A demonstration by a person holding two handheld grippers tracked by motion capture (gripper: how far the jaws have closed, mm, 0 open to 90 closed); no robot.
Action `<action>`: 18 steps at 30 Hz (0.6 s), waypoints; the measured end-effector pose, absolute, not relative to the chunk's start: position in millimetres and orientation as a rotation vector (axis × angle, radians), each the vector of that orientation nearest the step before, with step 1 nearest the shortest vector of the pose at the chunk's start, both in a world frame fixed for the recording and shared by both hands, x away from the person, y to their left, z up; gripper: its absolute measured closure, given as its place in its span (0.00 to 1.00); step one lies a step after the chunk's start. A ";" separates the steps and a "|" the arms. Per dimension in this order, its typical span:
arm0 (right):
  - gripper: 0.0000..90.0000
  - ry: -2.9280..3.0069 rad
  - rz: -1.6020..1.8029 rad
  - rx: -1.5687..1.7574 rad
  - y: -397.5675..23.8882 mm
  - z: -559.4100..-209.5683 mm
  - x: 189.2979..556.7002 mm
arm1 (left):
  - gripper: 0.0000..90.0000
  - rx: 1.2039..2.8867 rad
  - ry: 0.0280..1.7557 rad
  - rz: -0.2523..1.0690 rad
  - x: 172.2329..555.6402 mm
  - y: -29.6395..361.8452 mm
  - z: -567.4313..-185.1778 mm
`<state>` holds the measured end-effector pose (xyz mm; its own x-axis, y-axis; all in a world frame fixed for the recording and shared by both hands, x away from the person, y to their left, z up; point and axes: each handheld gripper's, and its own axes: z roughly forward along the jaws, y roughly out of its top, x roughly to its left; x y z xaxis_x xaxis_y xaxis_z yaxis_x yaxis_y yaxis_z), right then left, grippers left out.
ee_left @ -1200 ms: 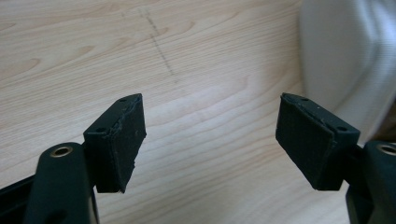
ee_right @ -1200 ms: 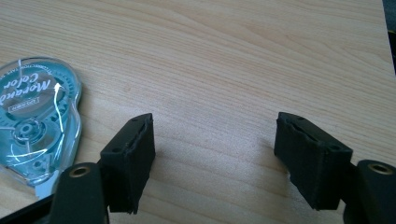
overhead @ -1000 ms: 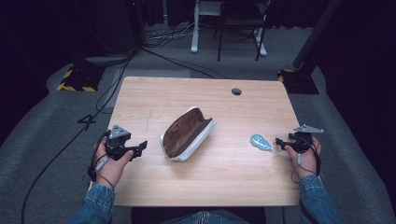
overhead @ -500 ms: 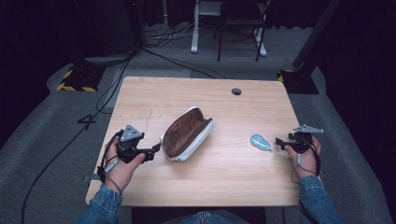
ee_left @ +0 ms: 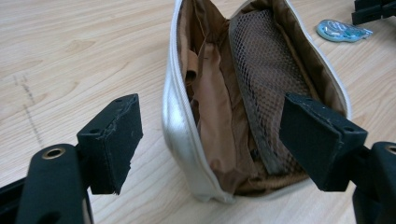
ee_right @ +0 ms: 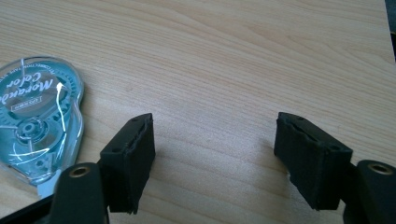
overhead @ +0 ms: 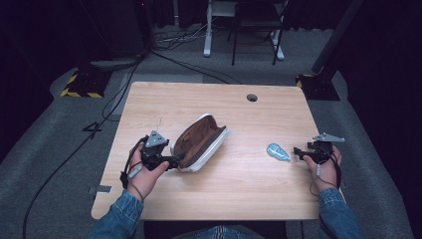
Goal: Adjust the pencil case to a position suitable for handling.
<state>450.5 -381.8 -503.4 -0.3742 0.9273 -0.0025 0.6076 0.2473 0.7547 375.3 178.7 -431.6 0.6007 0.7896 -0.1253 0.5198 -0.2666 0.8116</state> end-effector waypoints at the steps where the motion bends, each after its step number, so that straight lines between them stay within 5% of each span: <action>1: 0.33 2.073 0.943 1.396 -381.8 -503.4 450.5 | 0.24 1.935 1.048 0.386 377.4 176.9 -433.2; 13: 0.33 2.075 0.943 1.391 -381.6 -503.5 450.4 | 0.27 1.932 1.112 0.398 397.5 167.6 -453.3; 18: 0.33 2.073 0.944 1.394 -381.0 -503.5 450.1 | 0.38 1.922 1.125 0.411 402.7 169.7 -458.2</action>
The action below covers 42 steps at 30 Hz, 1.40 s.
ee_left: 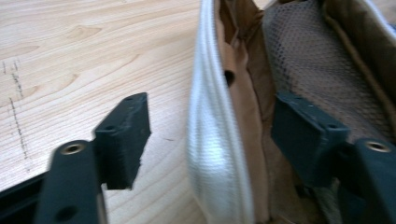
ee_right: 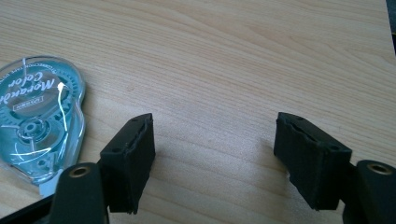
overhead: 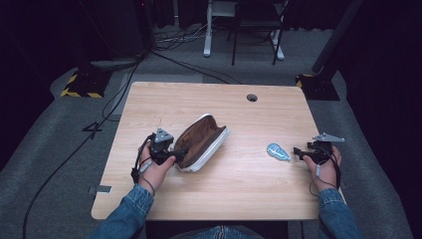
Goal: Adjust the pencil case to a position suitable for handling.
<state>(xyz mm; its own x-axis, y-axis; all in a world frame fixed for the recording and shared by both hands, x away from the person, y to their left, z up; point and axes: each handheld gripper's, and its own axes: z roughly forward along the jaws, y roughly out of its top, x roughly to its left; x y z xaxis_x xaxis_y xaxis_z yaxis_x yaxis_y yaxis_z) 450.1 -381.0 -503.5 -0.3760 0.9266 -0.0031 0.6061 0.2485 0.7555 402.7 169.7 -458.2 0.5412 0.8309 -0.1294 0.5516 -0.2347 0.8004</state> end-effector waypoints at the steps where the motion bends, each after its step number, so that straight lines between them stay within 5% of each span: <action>1: 0.33 2.073 0.944 1.396 -380.6 -503.5 450.1 | 0.41 1.914 1.128 0.422 404.0 171.0 -459.0; 10: 0.33 2.083 0.946 1.387 -378.2 -503.3 451.7 | 0.66 1.868 1.155 0.402 408.1 178.9 -462.4; 16: 0.33 2.087 0.949 1.378 -377.4 -503.5 452.1 | 0.90 1.876 1.137 0.370 409.9 178.6 -463.2; 42: 0.33 2.105 0.958 1.367 -375.7 -503.3 451.8 | 0.95 1.843 1.056 0.184 396.9 170.8 -449.0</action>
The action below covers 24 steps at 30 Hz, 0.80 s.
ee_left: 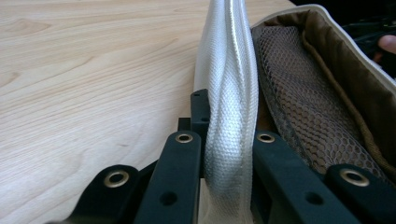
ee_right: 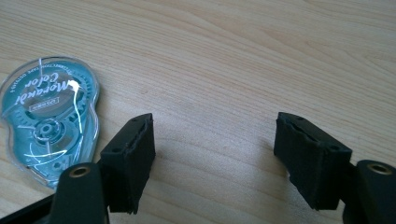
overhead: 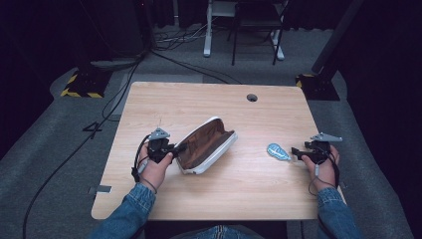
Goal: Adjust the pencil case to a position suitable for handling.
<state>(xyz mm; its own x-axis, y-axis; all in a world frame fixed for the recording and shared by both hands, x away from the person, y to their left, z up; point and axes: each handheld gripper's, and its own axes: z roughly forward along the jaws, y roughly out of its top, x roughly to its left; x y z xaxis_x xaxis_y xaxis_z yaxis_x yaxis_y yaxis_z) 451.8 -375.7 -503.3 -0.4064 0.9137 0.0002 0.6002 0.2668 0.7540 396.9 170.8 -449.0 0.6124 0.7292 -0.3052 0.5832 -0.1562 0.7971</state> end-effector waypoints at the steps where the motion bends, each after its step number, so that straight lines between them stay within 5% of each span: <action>1: 0.33 2.107 0.957 1.365 -375.8 -503.3 451.8 | 0.95 1.844 1.046 0.176 395.4 169.3 -447.8; 24: 0.33 2.113 0.961 1.353 -375.8 -503.4 452.0 | 0.95 1.925 0.871 0.102 355.1 147.1 -428.4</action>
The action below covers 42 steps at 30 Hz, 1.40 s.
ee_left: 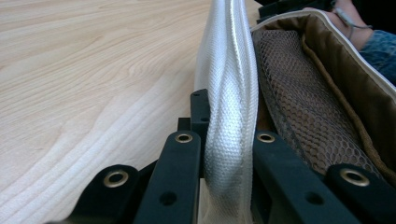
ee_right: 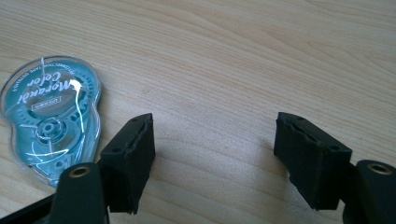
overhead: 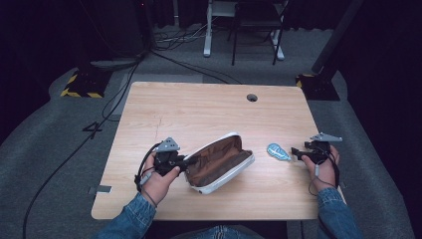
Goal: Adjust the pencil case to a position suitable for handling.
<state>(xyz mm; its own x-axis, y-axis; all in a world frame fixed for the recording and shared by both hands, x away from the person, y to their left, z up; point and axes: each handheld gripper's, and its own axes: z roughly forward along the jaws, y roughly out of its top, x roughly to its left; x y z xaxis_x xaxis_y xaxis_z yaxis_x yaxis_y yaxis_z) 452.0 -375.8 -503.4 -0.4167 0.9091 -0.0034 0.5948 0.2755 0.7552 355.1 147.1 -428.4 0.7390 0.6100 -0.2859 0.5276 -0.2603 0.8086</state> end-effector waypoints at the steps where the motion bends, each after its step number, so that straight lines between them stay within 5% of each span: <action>1: 0.33 2.113 0.961 1.353 -375.8 -503.4 452.0 | 0.95 1.929 0.863 0.103 353.5 146.8 -427.6; 42: 0.33 2.114 0.962 1.354 -375.7 -503.4 451.9 | 0.94 2.038 0.636 -0.077 345.0 106.5 -455.7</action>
<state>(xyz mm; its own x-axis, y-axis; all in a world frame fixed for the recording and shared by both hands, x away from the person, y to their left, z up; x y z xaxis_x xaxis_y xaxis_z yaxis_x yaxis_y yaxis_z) 451.9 -375.7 -503.4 -0.4171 0.9089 -0.0021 0.5956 0.2751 0.7547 345.0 106.5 -455.7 0.8620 0.4053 -0.3044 0.4665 -0.3994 0.7892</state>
